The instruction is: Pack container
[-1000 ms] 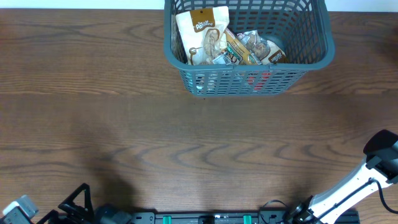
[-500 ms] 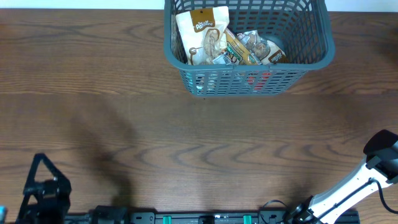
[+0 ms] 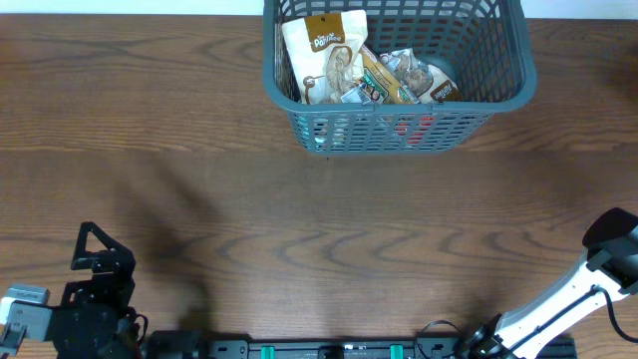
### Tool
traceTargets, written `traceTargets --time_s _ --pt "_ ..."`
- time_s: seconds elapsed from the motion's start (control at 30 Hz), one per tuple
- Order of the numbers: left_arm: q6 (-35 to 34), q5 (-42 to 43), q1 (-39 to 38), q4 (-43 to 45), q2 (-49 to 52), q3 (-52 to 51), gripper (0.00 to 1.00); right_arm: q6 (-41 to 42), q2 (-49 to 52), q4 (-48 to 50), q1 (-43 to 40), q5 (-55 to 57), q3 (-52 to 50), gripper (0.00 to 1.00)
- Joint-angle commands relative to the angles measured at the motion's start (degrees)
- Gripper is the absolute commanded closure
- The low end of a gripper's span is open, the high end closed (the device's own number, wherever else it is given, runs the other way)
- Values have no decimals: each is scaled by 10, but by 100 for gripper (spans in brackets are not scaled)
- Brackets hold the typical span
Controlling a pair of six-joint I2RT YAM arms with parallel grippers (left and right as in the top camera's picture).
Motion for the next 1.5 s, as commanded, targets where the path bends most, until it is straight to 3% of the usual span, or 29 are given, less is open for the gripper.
traceTargets --time_s 0.0,0.1,0.27,0.7,1.07,1.47 --pt "25 -47 3 14 -9 -29 1 -3 0 -2 -2 0 1 1" --pt "138 -30 3 93 -15 -83 1 -3 0 -2 -2 0 1 1" --pt "376 110 3 289 -54 -197 1 -3 0 -2 -2 0 1 1" --pt "571 253 40 324 -116 -336 1 -3 0 -2 -2 0 1 1" --pt "588 260 45 322 -132 -400 1 -3 0 -2 -2 0 1 1" --pt "582 268 45 321 -131 -400 1 -3 0 -2 -2 0 1 1"
